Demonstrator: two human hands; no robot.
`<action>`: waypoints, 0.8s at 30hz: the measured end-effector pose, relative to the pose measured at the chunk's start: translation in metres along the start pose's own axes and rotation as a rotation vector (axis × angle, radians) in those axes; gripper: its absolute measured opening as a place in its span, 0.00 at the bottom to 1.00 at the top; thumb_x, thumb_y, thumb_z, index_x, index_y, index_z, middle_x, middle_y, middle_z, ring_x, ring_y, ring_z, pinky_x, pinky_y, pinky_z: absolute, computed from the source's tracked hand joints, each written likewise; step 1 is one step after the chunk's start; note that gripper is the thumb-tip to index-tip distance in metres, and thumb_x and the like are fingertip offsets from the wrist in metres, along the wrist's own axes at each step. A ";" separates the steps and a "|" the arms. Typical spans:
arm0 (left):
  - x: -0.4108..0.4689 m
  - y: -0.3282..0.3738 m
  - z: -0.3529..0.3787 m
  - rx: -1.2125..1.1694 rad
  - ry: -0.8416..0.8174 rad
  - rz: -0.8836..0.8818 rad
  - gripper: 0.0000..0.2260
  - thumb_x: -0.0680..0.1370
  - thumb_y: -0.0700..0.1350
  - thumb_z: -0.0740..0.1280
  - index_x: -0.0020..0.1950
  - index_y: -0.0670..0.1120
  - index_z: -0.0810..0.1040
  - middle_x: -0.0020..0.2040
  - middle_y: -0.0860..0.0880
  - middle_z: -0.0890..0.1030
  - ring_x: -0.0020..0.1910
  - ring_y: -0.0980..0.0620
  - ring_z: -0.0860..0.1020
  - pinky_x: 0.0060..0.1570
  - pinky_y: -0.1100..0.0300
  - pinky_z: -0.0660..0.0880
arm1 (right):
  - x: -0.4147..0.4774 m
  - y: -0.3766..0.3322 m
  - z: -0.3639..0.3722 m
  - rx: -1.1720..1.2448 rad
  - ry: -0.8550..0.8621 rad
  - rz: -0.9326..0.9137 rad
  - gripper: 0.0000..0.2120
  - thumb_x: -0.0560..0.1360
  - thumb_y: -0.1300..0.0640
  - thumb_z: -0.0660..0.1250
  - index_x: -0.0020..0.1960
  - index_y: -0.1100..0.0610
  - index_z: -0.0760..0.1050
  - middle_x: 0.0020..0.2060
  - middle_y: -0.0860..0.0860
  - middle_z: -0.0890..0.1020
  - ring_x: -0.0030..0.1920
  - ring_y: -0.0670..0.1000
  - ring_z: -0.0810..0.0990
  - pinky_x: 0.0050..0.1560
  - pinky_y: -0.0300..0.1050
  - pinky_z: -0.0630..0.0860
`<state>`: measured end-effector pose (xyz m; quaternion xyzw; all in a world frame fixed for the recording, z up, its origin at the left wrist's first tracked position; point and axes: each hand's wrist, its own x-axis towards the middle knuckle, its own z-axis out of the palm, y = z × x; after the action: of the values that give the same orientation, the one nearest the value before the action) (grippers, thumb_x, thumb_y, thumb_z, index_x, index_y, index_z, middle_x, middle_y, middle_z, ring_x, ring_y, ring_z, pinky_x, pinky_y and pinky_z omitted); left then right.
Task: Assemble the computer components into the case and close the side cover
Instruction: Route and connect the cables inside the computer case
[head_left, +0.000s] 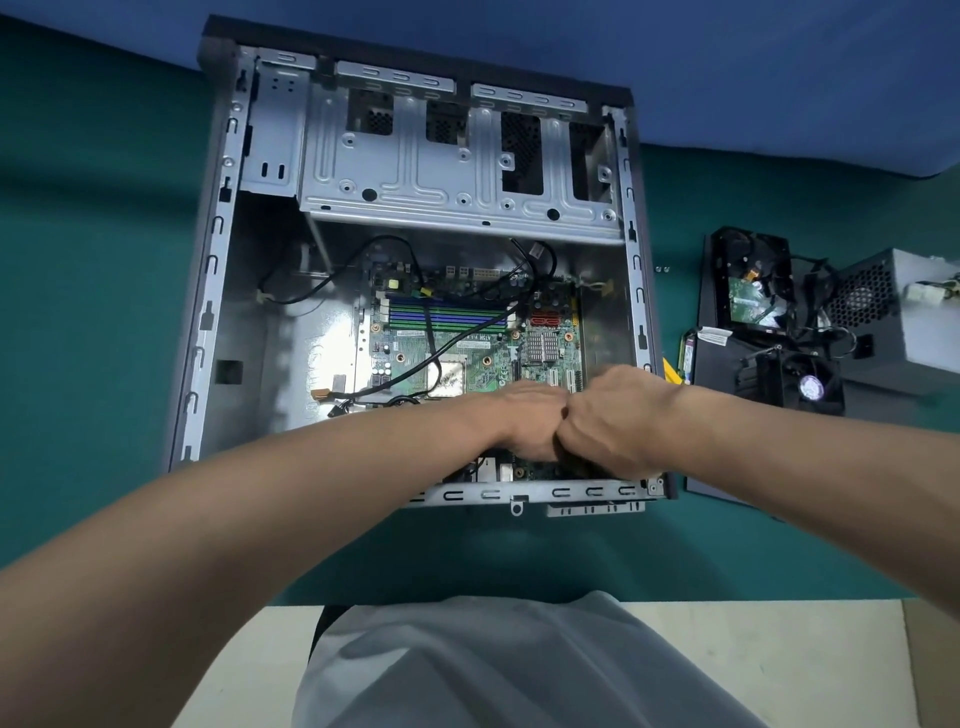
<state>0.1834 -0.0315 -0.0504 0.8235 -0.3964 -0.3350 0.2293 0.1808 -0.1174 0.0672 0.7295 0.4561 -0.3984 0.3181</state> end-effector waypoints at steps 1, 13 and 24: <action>-0.001 0.000 -0.002 0.009 -0.013 0.009 0.14 0.79 0.56 0.59 0.38 0.50 0.69 0.34 0.53 0.70 0.34 0.54 0.69 0.37 0.60 0.64 | -0.002 0.001 0.001 0.004 0.040 -0.004 0.08 0.79 0.60 0.59 0.42 0.53 0.68 0.33 0.50 0.71 0.31 0.52 0.69 0.39 0.47 0.69; 0.001 0.001 0.001 -0.005 -0.052 -0.055 0.17 0.80 0.56 0.58 0.46 0.44 0.76 0.38 0.48 0.75 0.38 0.50 0.72 0.40 0.58 0.69 | 0.002 -0.001 0.001 0.034 -0.022 0.010 0.06 0.79 0.59 0.59 0.43 0.55 0.70 0.34 0.50 0.71 0.32 0.52 0.71 0.38 0.48 0.69; -0.006 0.007 -0.003 -0.161 0.000 -0.106 0.14 0.79 0.48 0.61 0.34 0.50 0.66 0.32 0.51 0.68 0.31 0.54 0.66 0.30 0.62 0.64 | -0.001 -0.003 -0.001 -0.007 0.028 -0.012 0.06 0.80 0.58 0.58 0.48 0.56 0.74 0.35 0.51 0.71 0.32 0.52 0.70 0.38 0.48 0.68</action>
<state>0.1790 -0.0303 -0.0411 0.8221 -0.3240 -0.3775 0.2768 0.1781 -0.1163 0.0685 0.7311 0.4661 -0.3888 0.3117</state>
